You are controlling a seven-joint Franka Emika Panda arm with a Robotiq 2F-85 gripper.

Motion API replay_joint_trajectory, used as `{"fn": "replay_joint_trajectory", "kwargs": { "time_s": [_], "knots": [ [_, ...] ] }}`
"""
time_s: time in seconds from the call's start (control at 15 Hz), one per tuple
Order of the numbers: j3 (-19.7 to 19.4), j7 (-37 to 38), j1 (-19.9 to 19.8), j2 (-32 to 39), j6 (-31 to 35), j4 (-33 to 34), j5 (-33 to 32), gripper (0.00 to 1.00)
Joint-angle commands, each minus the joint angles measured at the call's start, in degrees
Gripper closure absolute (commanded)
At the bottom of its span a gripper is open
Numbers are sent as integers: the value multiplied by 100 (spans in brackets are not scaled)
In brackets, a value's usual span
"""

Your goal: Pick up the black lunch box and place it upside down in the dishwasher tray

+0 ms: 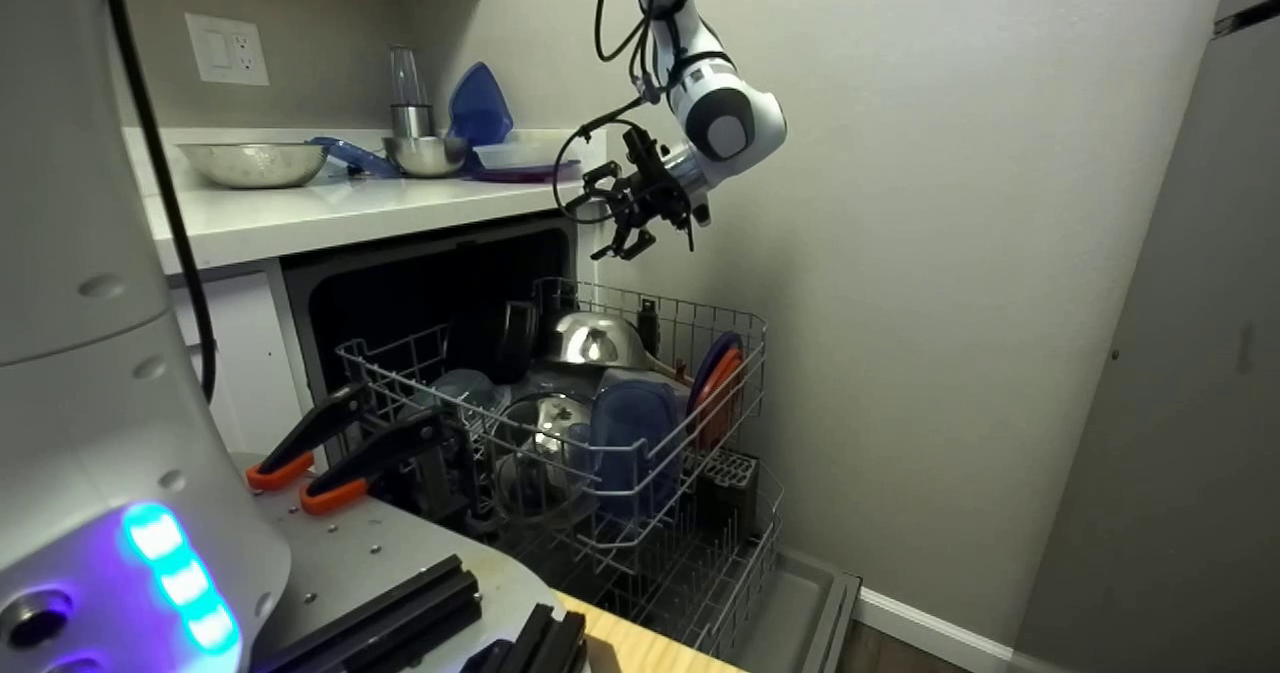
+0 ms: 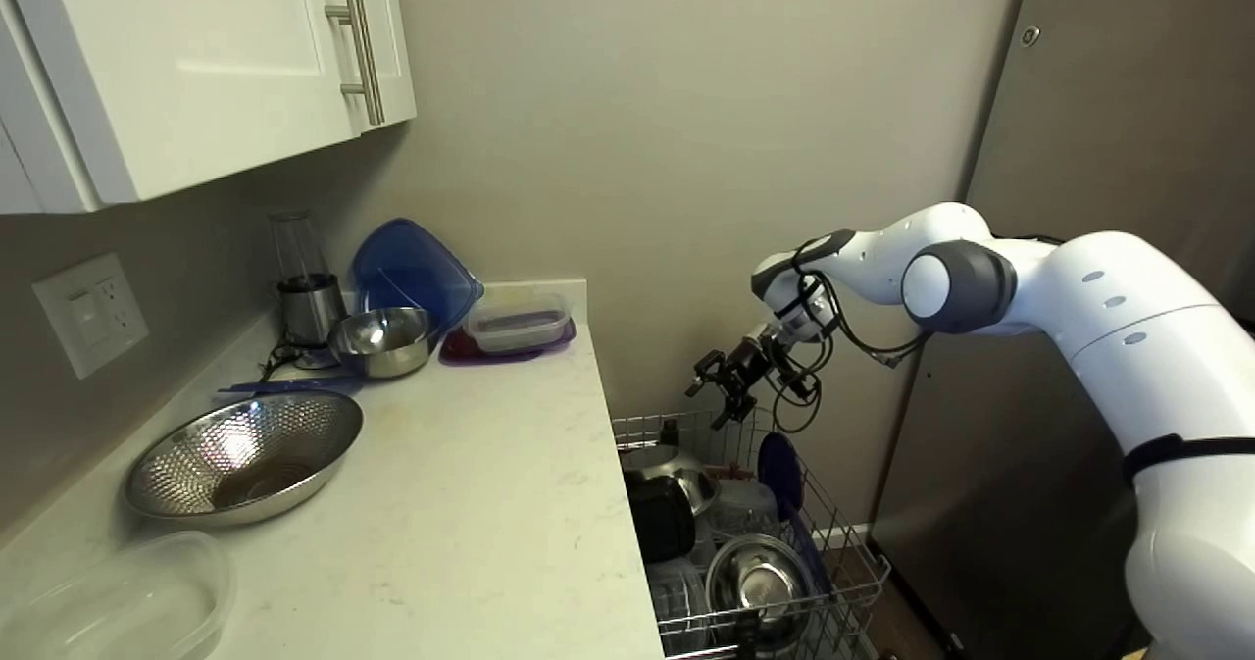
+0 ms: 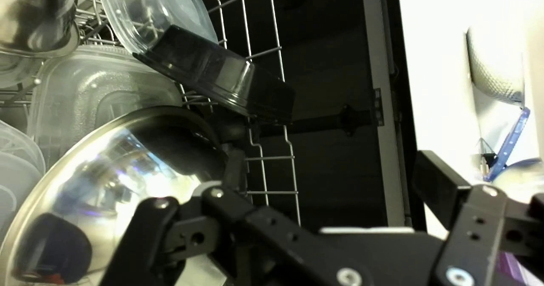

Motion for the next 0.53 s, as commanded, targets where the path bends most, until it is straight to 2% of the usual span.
{"fn": "replay_joint_trajectory", "kwargs": {
  "time_s": [0.0,0.07,0.47],
  "knots": [
    [-68,60,103,-573,299,-697,-187,0],
    [46,22,-4,-142,65,-149,-123,0],
    [26,22,29,-293,132,-344,-167,0]
  ]
}}
